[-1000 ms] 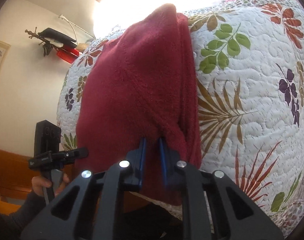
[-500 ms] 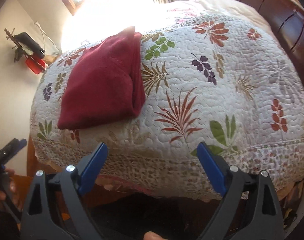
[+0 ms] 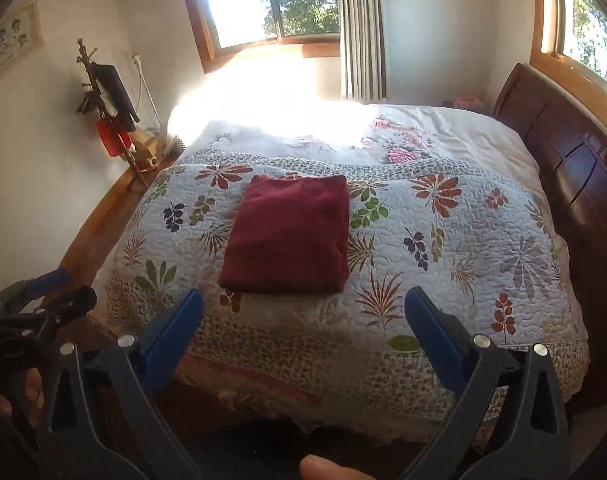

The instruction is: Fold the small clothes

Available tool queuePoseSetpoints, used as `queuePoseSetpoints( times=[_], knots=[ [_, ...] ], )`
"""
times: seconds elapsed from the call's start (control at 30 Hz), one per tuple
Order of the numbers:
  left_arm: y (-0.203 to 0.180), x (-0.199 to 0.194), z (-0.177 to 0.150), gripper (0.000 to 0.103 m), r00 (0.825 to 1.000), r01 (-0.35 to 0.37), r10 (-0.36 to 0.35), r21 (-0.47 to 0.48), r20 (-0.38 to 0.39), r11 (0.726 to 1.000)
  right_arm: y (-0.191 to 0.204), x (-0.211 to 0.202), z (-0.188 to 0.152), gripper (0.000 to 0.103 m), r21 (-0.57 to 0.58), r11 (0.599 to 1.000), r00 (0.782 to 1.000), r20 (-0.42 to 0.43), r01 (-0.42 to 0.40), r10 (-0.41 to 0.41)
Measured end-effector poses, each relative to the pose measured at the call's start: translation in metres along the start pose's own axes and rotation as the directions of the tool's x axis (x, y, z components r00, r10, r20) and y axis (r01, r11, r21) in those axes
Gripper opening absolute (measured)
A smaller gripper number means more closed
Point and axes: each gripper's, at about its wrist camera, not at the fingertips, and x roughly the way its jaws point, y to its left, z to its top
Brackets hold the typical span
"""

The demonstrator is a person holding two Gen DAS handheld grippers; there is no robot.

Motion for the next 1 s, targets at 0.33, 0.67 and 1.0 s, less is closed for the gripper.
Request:
queuePoseSetpoints(
  times=[0.33, 0.67, 1.0],
  knots=[
    [-0.002, -0.013, -0.021, 0.099, 0.999, -0.021, 0.02, -0.024, -0.031, 0.999, 0.017, -0.015, -0.025, 0.1, 0.015, 0.999, 0.999, -0.022, 0.039, -0.039],
    [0.001, -0.016, -0.028, 0.099, 0.999, -0.013, 0.013, -0.015, -0.037, 1.0, 0.027, -0.024, -0.032, 0.1, 0.002, 0.997, 0.997, -0.012, 0.074, -0.074],
    [0.001, -0.015, -0.032, 0.099, 0.999, -0.007, 0.006, -0.019, -0.039, 1.0, 0.03, -0.024, -0.034, 0.1, -0.012, 0.996, 0.996, -0.004, 0.088, -0.088]
  ],
)
